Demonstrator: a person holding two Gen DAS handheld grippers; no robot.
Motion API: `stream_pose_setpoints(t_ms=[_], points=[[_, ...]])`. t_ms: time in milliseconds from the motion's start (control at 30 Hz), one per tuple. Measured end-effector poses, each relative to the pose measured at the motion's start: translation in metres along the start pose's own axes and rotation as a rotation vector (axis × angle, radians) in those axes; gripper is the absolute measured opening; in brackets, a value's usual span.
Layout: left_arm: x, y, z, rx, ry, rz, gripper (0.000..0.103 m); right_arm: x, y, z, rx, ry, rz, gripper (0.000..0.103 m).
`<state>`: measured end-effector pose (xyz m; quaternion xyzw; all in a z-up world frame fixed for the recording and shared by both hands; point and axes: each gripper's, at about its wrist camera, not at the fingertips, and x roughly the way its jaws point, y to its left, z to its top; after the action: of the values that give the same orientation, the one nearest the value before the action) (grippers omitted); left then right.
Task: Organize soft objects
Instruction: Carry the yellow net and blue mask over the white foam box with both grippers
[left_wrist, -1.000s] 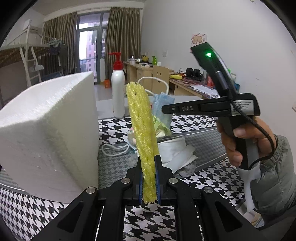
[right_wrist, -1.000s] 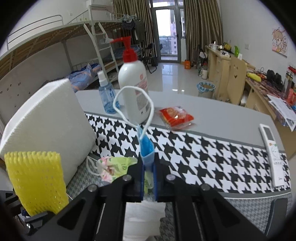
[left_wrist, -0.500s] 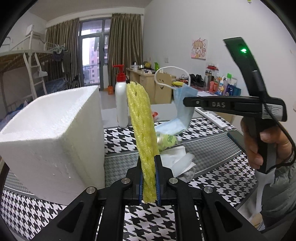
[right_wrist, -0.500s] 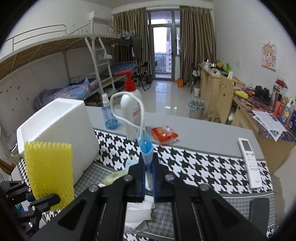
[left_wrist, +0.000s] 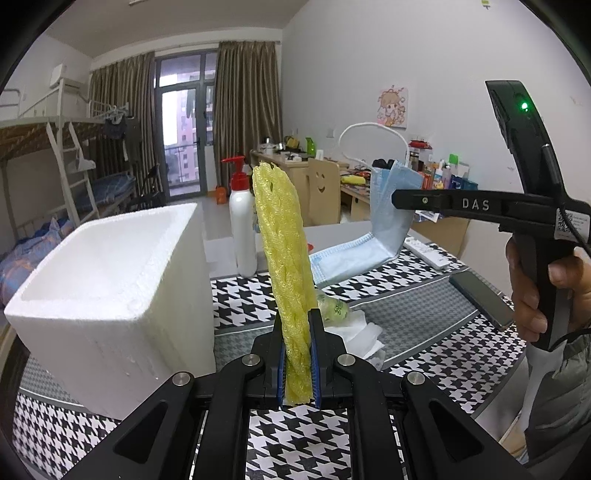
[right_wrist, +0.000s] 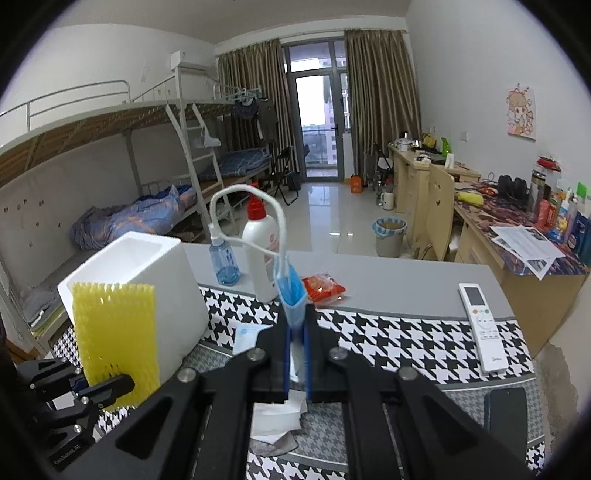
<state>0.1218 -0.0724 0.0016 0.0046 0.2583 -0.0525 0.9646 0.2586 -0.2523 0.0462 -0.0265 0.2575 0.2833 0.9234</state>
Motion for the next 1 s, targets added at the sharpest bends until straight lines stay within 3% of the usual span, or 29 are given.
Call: stream_pose_setpoints(t_ms=[1000], points=[[-0.032, -0.002, 0.044, 0.071, -0.113, 0.0, 0.011, -0.046, 0.002, 0.013, 0.064, -0.128, 0.009, 0.008]])
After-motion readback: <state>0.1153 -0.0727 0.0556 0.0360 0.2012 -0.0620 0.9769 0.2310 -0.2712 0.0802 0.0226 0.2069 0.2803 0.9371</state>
